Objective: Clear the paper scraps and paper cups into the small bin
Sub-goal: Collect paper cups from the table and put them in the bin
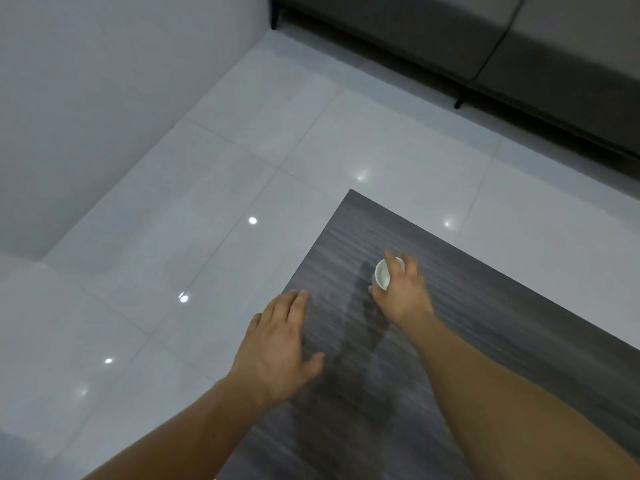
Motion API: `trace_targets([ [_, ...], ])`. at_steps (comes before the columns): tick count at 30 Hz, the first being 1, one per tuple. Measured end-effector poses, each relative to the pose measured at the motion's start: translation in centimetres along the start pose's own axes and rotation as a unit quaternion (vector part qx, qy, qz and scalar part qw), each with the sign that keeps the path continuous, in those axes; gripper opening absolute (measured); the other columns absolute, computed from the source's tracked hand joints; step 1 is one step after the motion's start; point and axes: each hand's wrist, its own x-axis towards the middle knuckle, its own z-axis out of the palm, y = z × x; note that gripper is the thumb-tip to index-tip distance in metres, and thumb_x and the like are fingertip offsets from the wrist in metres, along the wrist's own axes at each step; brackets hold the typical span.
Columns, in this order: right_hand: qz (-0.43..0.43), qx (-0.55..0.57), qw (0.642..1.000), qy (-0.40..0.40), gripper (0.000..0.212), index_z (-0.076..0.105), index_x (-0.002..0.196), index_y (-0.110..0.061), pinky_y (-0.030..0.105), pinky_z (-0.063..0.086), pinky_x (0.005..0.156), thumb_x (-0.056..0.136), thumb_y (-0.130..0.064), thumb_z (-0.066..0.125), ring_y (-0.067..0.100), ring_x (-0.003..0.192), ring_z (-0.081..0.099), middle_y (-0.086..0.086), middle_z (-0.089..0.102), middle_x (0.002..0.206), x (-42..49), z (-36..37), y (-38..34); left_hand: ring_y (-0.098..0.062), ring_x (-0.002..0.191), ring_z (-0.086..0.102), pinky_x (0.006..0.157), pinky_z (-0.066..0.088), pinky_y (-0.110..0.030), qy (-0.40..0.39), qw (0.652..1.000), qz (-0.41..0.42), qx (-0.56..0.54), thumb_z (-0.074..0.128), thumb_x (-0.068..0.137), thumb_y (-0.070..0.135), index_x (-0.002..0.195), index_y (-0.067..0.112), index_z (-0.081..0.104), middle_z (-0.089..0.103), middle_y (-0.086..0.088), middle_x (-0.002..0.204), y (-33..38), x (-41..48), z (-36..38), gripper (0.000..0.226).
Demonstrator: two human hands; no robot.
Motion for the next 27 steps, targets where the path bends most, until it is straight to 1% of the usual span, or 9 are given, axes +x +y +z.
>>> trace_targets([
  [4, 0.032, 0.148, 0.988, 0.007, 0.073, 0.032, 0.149, -0.028, 0.038, 0.043, 0.099, 0.086, -0.036, 0.067, 0.03, 0.123, 0.048, 0.008, 0.036, 0.144, -2.5, -0.2, -1.2, -0.014, 0.143, 0.017, 0.117, 0.021, -0.031, -0.002, 1.0, 0.009, -0.028, 0.061, 0.08, 0.057, 0.152, 0.022, 0.005, 0.015, 0.003, 0.157, 0.0, 0.5, -1.0, 0.097],
  [8, -0.016, 0.35, 0.936, 0.024, 0.072, 0.041, 0.144, -0.026, 0.033, 0.043, 0.105, 0.081, -0.036, 0.075, 0.015, 0.122, 0.053, -0.006, 0.052, 0.138, -8.6, -3.0, -4.7, -0.016, 0.14, 0.027, 0.114, 0.029, -0.032, 0.006, 0.997, 0.051, -0.051, 0.068, 0.077, 0.053, 0.151, 0.022, 0.011, 0.023, 0.002, 0.155, 1.8, 0.3, -4.4, 0.099],
  [11, -0.044, 0.423, 0.905, 0.013, 0.071, 0.041, 0.144, -0.028, 0.025, 0.051, 0.092, 0.082, -0.036, 0.076, 0.002, 0.107, 0.061, -0.023, 0.057, 0.121, -14.5, -5.6, -6.8, -0.019, 0.134, 0.038, 0.107, 0.037, -0.032, 0.026, 0.993, 0.099, -0.066, 0.072, 0.075, 0.047, 0.15, 0.019, 0.018, 0.031, -0.001, 0.152, 3.5, -1.4, -8.0, 0.097],
  [13, -0.058, 0.445, 0.893, 0.029, 0.071, 0.04, 0.144, -0.028, 0.018, 0.051, 0.086, 0.083, -0.039, 0.074, 0.002, 0.104, 0.062, -0.017, 0.059, 0.123, -19.0, -7.1, -8.0, -0.019, 0.124, 0.049, 0.099, 0.043, -0.031, 0.028, 0.986, 0.149, -0.063, 0.073, 0.075, 0.044, 0.147, 0.02, 0.028, 0.042, 0.0, 0.145, 4.7, -3.8, -10.3, 0.088],
  [16, -0.039, 0.499, 0.863, 0.074, 0.074, 0.039, 0.145, -0.029, 0.031, 0.051, 0.095, 0.08, -0.053, 0.065, 0.008, 0.108, 0.062, -0.007, 0.059, 0.127, -26.5, -8.8, -9.5, -0.019, 0.109, 0.056, 0.089, 0.048, -0.033, 0.014, 0.973, 0.22, -0.064, 0.073, 0.075, 0.039, 0.139, 0.027, 0.038, 0.055, 0.002, 0.128, 5.8, -8.6, -12.8, 0.075],
  [19, 0.016, 0.523, 0.835, 0.172, 0.065, 0.038, 0.146, -0.035, 0.037, 0.039, 0.11, 0.089, -0.064, 0.048, 0.003, 0.124, 0.05, -0.012, 0.052, 0.139, -34.1, -9.0, -9.7, -0.022, 0.111, 0.055, 0.09, 0.047, -0.035, 0.004, 0.968, 0.238, -0.074, 0.07, 0.075, 0.037, 0.145, 0.033, 0.026, 0.051, 0.0, 0.131, 6.5, -14.0, -13.9, 0.083],
  [22, 0.083, 0.479, 0.84, 0.24, 0.075, 0.029, 0.149, -0.041, 0.034, 0.018, 0.12, 0.083, -0.076, 0.029, 0.001, 0.141, 0.025, -0.017, 0.03, 0.155, -42.3, -8.0, -8.8, -0.025, 0.113, 0.053, 0.09, 0.046, -0.033, -0.013, 0.967, 0.245, -0.074, 0.067, 0.076, 0.037, 0.147, 0.04, 0.013, 0.044, -0.002, 0.135, 7.2, -19.7, -14.3, 0.09],
  [25, 0.136, 0.42, 0.859, 0.258, 0.08, 0.023, 0.152, -0.037, 0.041, 0.01, 0.122, 0.082, -0.076, 0.023, 0.011, 0.148, 0.013, -0.012, 0.022, 0.159, -49.7, -6.5, -6.8, -0.025, 0.116, 0.053, 0.093, 0.046, -0.034, -0.031, 0.959, 0.27, -0.084, 0.068, 0.074, 0.037, 0.145, 0.035, 0.023, 0.044, -0.001, 0.138, 9.5, -24.4, -14.4, 0.084],
  [27, 0.162, 0.406, 0.85, 0.293, 0.083, 0.023, 0.152, -0.035, 0.041, 0.009, 0.122, 0.081, -0.077, 0.021, 0.012, 0.148, 0.01, -0.009, 0.02, 0.161, -54.2, -6.2, -5.4, -0.022, 0.118, 0.052, 0.094, 0.045, -0.034, -0.033, 0.95, 0.301, -0.081, 0.069, 0.074, 0.039, 0.143, 0.032, 0.028, 0.046, 0.002, 0.138, 12.2, -27.5, -14.5, 0.08],
])
